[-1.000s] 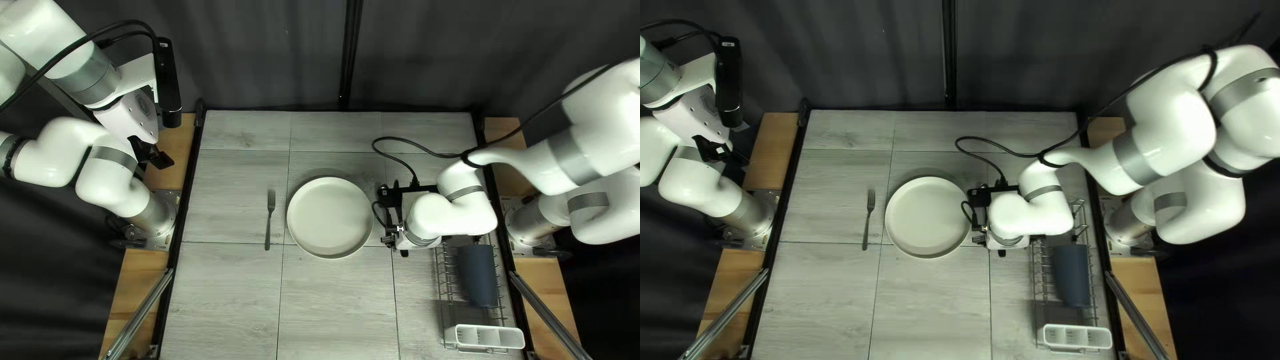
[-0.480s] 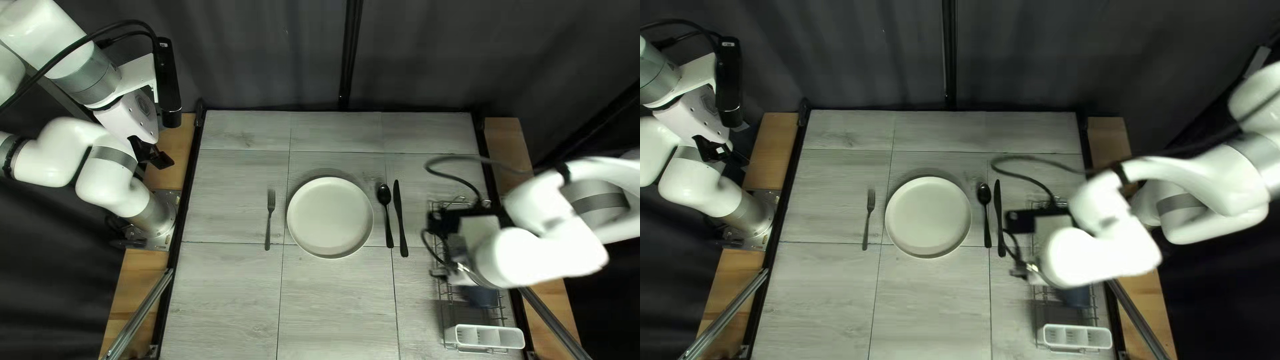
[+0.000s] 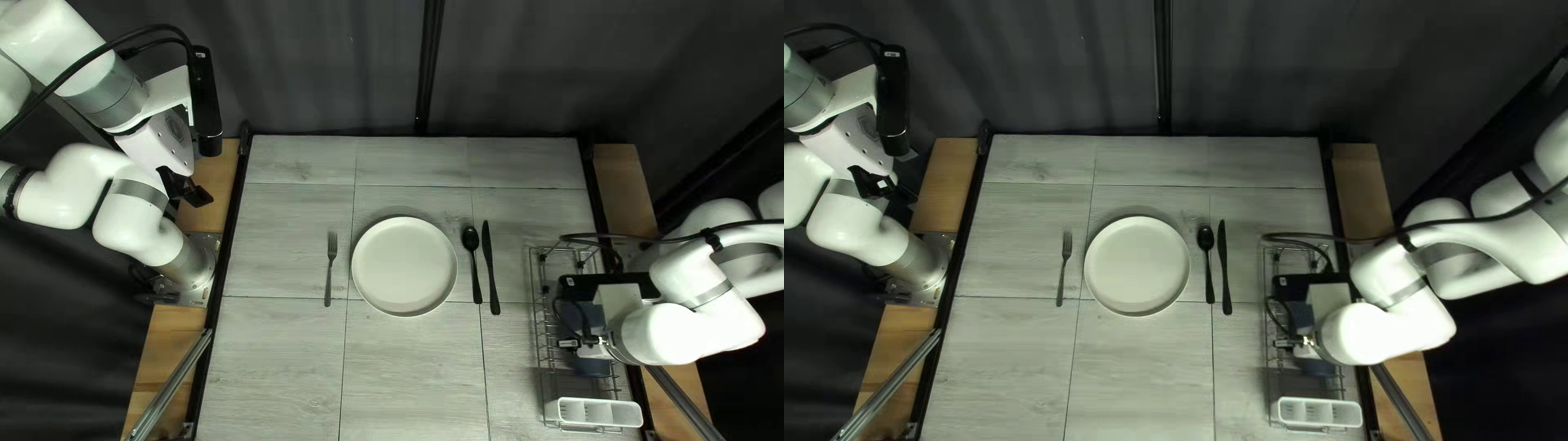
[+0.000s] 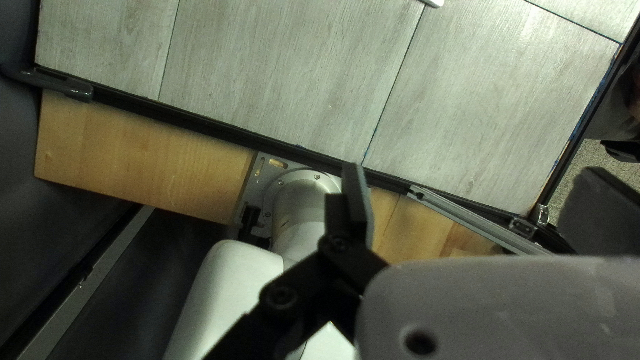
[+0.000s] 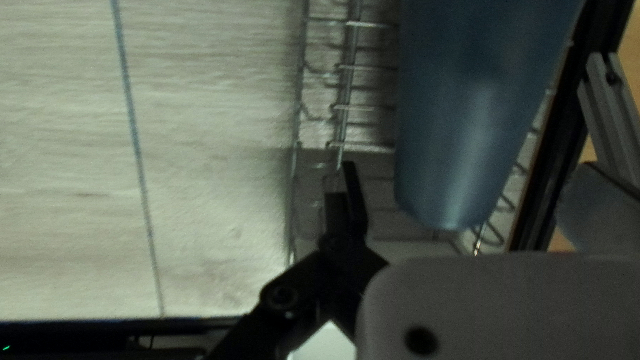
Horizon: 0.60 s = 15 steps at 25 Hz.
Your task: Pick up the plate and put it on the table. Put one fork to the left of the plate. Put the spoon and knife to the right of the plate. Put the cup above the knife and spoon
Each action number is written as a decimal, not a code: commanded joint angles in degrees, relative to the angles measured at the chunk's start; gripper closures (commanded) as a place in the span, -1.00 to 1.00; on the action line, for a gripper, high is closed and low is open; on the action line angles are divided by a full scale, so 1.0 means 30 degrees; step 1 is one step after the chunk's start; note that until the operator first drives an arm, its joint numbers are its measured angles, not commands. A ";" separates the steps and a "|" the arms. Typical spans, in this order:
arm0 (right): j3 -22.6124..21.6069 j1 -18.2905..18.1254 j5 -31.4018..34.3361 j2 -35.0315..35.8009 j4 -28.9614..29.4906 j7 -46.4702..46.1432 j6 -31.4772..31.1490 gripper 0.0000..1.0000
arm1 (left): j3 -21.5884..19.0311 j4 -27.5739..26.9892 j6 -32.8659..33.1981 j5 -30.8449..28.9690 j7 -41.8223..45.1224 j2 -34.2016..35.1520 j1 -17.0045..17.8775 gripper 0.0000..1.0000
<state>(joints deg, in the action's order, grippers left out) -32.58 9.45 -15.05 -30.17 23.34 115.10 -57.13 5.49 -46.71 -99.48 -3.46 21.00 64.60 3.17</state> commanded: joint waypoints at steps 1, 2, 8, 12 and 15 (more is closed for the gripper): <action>-0.0418 0.0624 -0.0559 -0.0182 -0.1223 -0.0003 0.1354 -1.00 | 0.0000 0.0000 0.0000 0.0000 0.0000 0.0000 0.0000 -1.00; -0.0612 0.0685 -0.0581 0.0006 -0.1426 0.0057 0.1766 -1.00 | 0.0000 0.0000 0.0000 0.0000 0.0000 0.0000 0.0000 -1.00; -0.1045 0.0932 -0.0903 0.0451 -0.2388 0.0159 0.3167 -1.00 | 0.0000 0.0000 0.0000 0.0000 0.0000 0.0000 0.0000 -1.00; -0.1396 0.1025 -0.1085 0.1015 -0.2872 0.0264 0.4269 -1.00 | 0.0000 0.0000 0.0000 0.0000 0.0000 0.0000 0.0000 -1.00; -0.1588 0.0927 -0.1019 0.1446 -0.3043 0.0305 0.4893 -1.00 | 0.0000 0.0000 0.0000 0.0000 0.0000 0.0000 0.0000 -1.00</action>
<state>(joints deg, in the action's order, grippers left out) -36.81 12.46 -18.22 -26.94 14.74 115.86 -44.04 5.49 -46.71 -99.48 -3.46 21.00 64.60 3.17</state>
